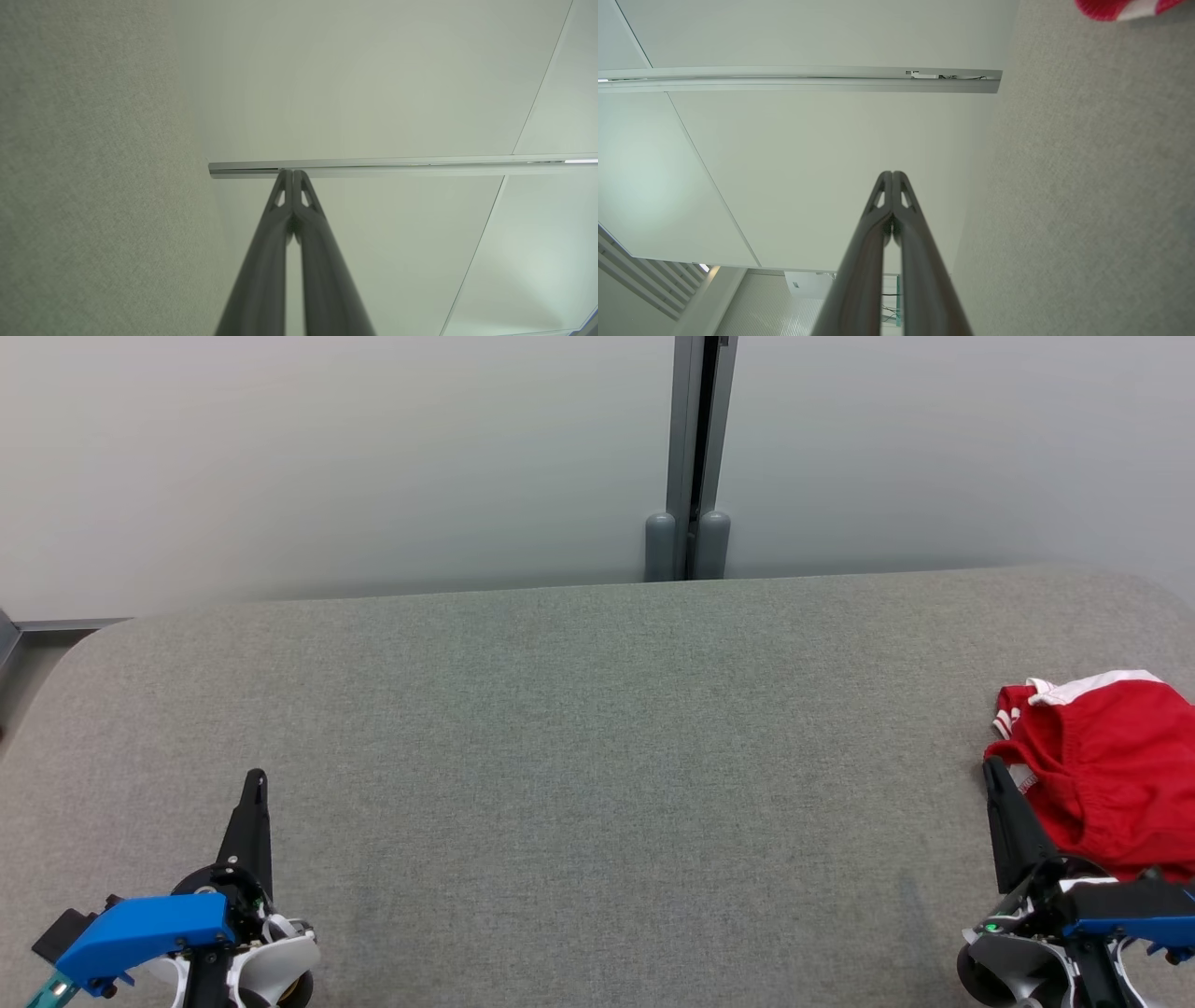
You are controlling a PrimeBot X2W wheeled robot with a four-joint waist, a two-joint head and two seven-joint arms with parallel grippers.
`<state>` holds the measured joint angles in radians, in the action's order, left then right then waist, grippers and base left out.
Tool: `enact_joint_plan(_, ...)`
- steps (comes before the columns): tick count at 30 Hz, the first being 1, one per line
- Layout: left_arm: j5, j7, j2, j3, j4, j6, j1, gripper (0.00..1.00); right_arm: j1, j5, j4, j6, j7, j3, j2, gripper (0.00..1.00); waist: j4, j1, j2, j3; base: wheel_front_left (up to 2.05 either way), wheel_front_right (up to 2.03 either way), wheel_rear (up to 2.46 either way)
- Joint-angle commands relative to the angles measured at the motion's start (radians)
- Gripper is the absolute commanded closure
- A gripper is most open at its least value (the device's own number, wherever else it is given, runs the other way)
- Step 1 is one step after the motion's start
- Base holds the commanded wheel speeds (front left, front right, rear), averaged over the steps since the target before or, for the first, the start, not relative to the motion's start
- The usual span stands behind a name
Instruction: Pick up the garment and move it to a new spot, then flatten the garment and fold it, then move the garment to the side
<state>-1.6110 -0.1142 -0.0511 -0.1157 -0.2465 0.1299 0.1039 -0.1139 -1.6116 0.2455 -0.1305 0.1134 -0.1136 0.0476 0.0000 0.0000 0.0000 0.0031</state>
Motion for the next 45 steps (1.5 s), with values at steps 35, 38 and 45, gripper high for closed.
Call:
enact_joint_plan(35,-0.003,-0.003,0.002,-0.001,0.004,0.004,0.009,1.0,0.011,-0.003,-0.003,0.0,0.004,-0.002,0.005,1.0,0.0,0.0,0.0,0.0,0.0,0.0,0.0)
enact_joint_plan(38,-0.003,-0.004,0.002,-0.001,0.004,0.004,0.009,1.0,0.011,-0.003,-0.003,0.0,0.004,-0.002,0.005,1.0,0.0,0.0,0.0,0.0,0.0,0.0,0.0)
enact_joint_plan(45,-0.003,-0.004,0.002,-0.001,0.004,0.004,0.009,1.0,0.011,-0.003,-0.003,0.0,0.004,-0.002,0.005,1.0,0.0,0.0,0.0,0.0,0.0,0.0,0.0)
